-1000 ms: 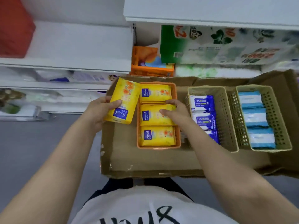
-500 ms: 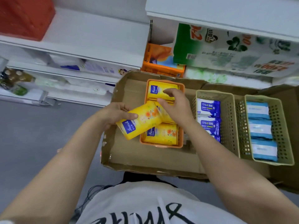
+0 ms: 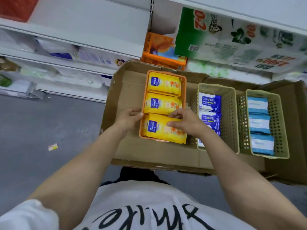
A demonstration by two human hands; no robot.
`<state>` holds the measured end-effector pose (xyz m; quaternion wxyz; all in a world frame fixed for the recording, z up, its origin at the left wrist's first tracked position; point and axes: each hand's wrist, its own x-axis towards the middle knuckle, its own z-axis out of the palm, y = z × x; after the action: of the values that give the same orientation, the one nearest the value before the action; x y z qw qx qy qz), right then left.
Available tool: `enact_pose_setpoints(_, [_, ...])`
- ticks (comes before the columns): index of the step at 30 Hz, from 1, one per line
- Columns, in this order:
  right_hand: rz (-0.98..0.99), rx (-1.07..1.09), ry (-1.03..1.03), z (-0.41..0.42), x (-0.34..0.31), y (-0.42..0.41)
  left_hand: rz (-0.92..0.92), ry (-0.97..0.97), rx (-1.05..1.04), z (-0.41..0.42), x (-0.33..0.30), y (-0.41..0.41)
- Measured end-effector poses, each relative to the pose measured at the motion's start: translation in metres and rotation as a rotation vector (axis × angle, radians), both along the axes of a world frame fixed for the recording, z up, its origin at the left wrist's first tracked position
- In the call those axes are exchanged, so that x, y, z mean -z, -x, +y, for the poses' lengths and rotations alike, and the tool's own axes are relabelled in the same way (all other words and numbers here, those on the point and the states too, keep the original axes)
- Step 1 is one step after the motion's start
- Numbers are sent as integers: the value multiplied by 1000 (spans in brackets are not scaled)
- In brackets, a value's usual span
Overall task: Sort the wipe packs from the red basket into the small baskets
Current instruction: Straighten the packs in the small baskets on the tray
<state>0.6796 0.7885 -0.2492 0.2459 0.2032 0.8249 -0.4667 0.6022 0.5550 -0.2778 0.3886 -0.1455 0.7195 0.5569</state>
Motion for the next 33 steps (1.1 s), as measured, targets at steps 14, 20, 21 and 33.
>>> enact_pose_setpoints(14, [267,-171,-590,-40,24,-6,37,-39,-97,7,23,0])
enact_pose_setpoints(20, [317,-242,-606,-47,26,-3,45,-55,-45,12,18,1])
enact_pose_setpoints(21, [311,-251,-604,-46,26,-2,52,-45,-16,12,17,1])
enact_pose_setpoints(33, [245,214,-462,0,32,25,353,55,38,39,0,30])
